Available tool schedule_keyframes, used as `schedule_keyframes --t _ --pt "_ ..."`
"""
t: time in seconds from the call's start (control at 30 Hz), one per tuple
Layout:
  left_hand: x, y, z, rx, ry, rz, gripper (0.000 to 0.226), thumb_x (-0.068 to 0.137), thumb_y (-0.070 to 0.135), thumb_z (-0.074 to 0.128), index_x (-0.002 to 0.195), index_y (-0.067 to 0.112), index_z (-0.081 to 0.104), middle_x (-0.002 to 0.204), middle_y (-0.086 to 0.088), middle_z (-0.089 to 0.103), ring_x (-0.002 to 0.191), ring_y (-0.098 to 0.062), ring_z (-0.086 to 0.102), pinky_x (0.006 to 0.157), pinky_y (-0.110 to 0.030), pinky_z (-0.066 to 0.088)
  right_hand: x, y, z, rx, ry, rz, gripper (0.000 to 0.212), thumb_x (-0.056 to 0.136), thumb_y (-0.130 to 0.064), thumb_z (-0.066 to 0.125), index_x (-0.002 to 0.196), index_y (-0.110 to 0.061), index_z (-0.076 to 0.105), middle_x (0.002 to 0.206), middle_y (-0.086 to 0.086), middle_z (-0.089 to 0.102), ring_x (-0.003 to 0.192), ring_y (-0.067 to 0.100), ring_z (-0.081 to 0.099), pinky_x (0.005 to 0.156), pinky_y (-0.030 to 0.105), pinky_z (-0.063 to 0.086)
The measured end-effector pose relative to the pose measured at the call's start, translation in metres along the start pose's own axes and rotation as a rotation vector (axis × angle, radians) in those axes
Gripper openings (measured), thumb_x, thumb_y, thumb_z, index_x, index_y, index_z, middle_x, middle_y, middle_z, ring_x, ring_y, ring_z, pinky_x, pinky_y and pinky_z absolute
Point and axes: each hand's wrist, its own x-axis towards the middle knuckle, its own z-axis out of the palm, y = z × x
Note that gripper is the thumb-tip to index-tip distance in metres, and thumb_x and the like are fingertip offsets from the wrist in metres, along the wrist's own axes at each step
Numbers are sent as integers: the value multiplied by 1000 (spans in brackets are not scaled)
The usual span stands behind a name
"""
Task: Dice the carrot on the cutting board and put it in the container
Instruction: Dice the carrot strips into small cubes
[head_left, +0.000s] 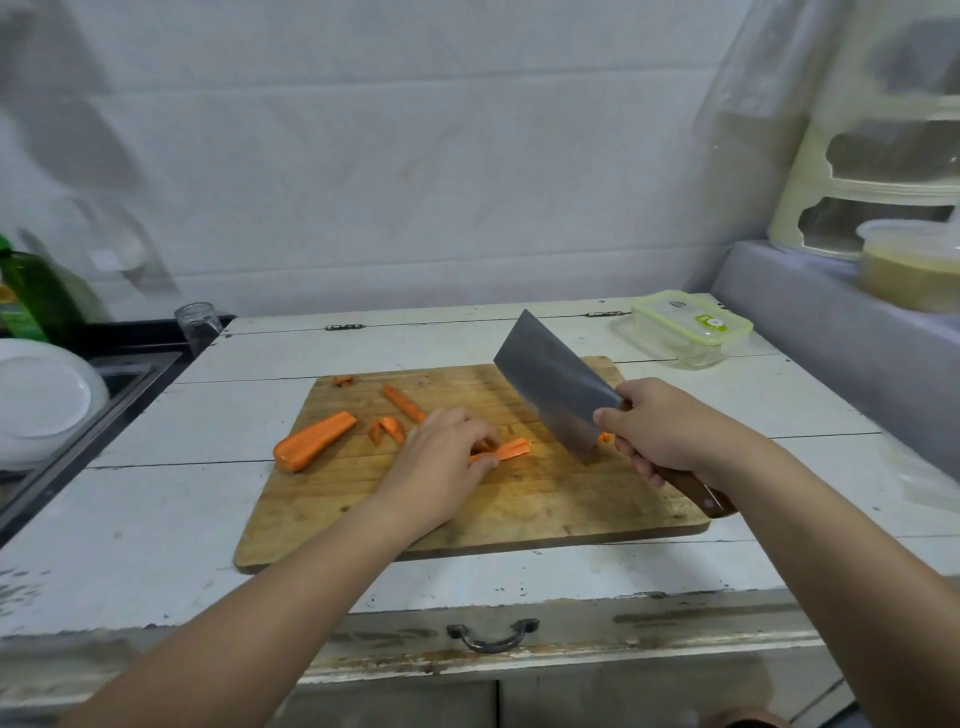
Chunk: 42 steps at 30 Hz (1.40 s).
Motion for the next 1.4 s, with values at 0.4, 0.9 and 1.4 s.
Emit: schedule_keyframes --t 0.4,0.9,1.4 --pt "8 -2 5 -3 -40 72 28 102 28 60 127 29 71 119 10 68 117 -11 51 106 -31 42 1 -5 8 -115 36 2 17 102 -25 48 94 -12 55 68 10 58 43 21 52 48 35 51" --pt "-4 16 14 34 142 51 23 101 30 60 119 25 74 107 8 68 103 -13 55 91 -27 48 -7 -34 21 -530 -9 22 22 99 -23 40 97 -10 58 74 12 70 59 31 71 57 39 61" --pt "-10 10 13 51 89 157 31 104 20 55 132 19 69 124 4 69 109 -15 53 97 -32 48 -24 -28 36 -753 146 -142 10 105 -22 40 96 -23 40 81 0 45 72 22 47 61 36 41"
